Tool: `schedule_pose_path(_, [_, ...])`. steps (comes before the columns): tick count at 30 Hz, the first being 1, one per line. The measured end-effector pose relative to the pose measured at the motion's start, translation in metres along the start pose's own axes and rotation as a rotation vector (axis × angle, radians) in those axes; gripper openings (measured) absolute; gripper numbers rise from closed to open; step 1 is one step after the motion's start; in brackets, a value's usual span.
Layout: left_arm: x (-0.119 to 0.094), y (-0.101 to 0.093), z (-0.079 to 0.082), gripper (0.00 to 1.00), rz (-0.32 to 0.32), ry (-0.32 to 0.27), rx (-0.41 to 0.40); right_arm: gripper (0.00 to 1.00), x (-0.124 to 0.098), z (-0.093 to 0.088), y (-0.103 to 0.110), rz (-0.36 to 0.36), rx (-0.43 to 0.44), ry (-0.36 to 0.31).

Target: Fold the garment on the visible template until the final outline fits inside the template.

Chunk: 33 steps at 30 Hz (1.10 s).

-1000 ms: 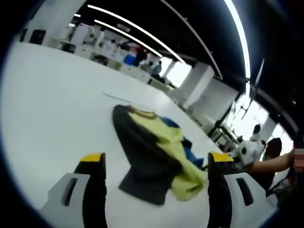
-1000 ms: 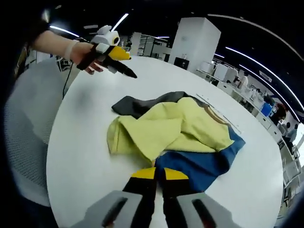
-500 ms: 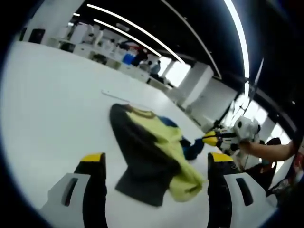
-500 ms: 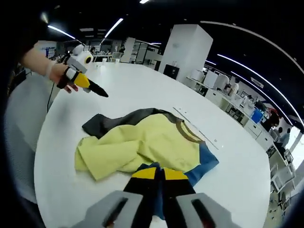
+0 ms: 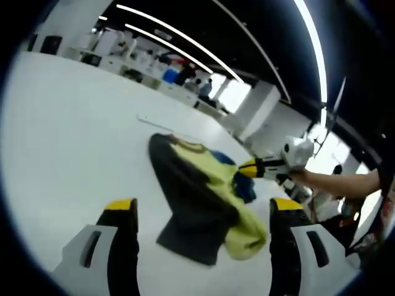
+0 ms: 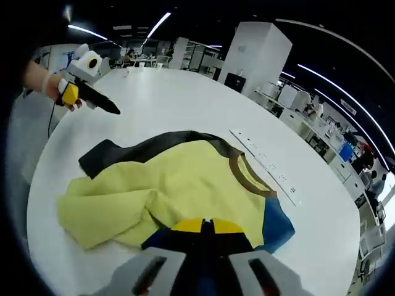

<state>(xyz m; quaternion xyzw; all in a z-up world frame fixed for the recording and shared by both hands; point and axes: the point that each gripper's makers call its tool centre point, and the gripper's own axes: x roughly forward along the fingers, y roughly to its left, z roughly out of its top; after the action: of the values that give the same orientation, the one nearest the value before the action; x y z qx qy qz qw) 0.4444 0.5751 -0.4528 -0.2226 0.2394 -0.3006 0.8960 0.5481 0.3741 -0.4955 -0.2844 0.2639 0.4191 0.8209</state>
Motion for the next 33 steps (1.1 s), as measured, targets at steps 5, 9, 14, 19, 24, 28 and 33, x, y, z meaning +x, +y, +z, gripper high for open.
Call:
schedule_pose_path(5, [-0.001,0.002,0.000,0.84,0.005,0.002,-0.003,0.00,0.009,-0.008,0.000,0.012,0.052,0.017])
schedule_pose_path(9, [-0.001,0.004,0.000,0.84,0.010,-0.001,-0.005,0.00,0.011,-0.013,0.000,0.014,0.066,0.031])
schedule_pose_path(14, [-0.002,0.004,0.000,0.84,0.012,-0.003,-0.007,0.00,0.013,-0.015,0.000,0.017,0.079,0.037])
schedule_pose_path(19, [-0.002,0.003,0.001,0.84,0.011,-0.007,-0.006,0.05,0.011,-0.011,0.001,0.022,0.193,0.002])
schedule_pose_path(24, [-0.002,0.002,0.001,0.84,0.010,-0.009,-0.006,0.34,0.005,-0.008,0.003,0.023,0.241,-0.038])
schedule_pose_path(28, [-0.002,0.000,0.000,0.84,0.008,-0.009,-0.008,0.46,-0.001,-0.008,0.007,0.026,0.259,-0.063])
schedule_pose_path(33, [-0.003,0.000,-0.001,0.84,0.007,-0.009,-0.008,0.64,-0.013,-0.005,0.004,-0.020,0.265,-0.116])
